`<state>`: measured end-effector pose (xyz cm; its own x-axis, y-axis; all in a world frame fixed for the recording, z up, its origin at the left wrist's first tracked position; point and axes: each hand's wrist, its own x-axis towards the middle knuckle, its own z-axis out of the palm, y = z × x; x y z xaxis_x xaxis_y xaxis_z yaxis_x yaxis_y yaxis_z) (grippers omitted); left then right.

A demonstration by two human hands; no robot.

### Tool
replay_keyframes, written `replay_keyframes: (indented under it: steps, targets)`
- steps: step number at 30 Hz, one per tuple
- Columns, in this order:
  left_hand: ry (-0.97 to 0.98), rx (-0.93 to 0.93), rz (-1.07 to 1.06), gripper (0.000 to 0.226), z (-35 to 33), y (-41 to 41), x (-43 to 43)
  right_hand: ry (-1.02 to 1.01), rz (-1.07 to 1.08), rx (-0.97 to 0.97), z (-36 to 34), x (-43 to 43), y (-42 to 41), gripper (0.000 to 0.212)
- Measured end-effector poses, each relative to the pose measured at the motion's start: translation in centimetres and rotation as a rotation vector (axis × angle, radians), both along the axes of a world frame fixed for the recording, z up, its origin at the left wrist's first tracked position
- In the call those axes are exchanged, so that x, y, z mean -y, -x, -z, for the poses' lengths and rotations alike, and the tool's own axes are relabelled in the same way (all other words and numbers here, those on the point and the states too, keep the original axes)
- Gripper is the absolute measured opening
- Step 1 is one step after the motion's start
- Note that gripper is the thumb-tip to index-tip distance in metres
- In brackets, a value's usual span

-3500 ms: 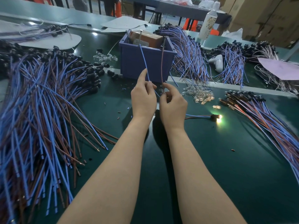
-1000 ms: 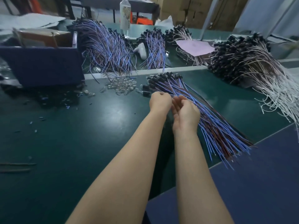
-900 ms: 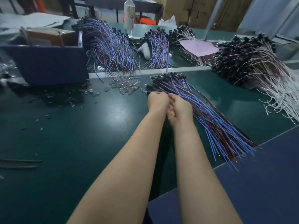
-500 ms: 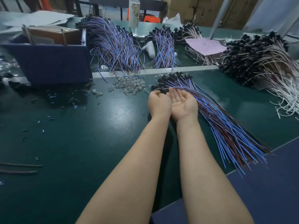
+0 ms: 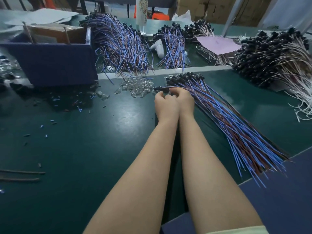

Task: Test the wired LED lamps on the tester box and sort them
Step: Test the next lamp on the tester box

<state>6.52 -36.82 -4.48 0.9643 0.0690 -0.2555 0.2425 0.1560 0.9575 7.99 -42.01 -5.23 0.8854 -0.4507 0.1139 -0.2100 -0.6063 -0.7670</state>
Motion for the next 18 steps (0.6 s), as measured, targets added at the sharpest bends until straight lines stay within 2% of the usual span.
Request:
replay_keyframes:
  steps: [3,7,10,13,18]
  targets:
    - [-0.095,0.046,-0.007,0.04,-0.2,0.0,-0.3,0.049,-0.045,-0.016,0.3,-0.3,0.0,0.036]
    - [-0.087,0.054,-0.034,0.032,-0.4,0.0,-1.1,0.116,-0.145,-0.031,0.5,-0.7,-0.2,0.032]
    - [-0.17,0.131,-0.105,0.032,0.0,0.3,-1.4,-0.045,-0.226,0.056,0.5,-0.9,0.5,0.03]
    - [-0.241,0.181,-0.084,0.032,0.1,0.5,-1.3,-0.075,-0.133,0.104,0.4,-0.5,0.6,0.034]
    - [-0.439,0.203,0.073,0.032,0.0,-0.2,-1.3,-0.077,-0.104,0.022,0.1,0.2,-0.3,0.042]
